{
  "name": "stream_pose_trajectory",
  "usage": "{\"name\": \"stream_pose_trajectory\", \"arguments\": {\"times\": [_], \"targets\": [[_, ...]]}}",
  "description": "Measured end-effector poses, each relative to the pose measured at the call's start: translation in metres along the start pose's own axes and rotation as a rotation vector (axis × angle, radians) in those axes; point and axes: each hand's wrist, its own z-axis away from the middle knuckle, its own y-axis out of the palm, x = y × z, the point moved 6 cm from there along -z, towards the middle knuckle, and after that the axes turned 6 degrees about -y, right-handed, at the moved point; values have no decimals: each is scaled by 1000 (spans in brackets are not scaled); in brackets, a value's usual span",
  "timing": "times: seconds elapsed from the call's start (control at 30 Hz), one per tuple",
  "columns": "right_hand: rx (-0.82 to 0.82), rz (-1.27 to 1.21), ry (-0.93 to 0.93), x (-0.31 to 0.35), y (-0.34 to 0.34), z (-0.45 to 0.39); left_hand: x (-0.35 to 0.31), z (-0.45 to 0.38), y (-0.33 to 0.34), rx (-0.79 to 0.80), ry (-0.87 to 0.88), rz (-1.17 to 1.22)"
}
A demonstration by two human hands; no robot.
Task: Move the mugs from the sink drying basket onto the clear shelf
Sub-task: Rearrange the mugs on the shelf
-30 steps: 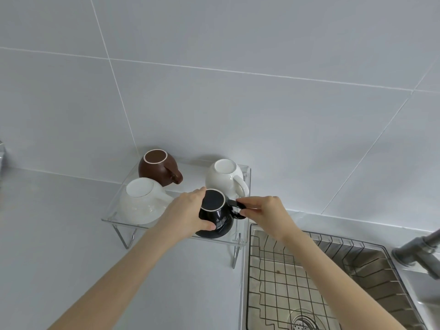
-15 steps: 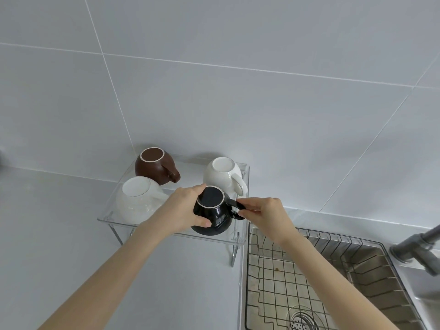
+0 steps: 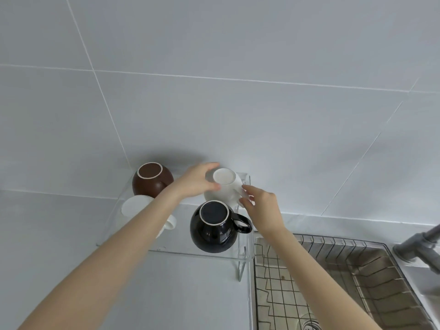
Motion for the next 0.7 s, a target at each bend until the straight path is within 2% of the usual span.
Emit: {"name": "stream_pose_trajectory", "arguments": {"times": [0.17, 0.43, 0.57, 0.7], "targets": [[23, -21, -24, -9, 1, -8, 15, -14, 8, -27, 67, 49], [77, 44, -115, -7, -1, -33, 19, -1, -1, -258, 18, -80], [124, 6, -90, -6, -5, -45, 15, 4, 0, -355, -5, -160], [67, -45, -52, -10, -5, -43, 17, 4, 3, -388, -6, -132]]}}
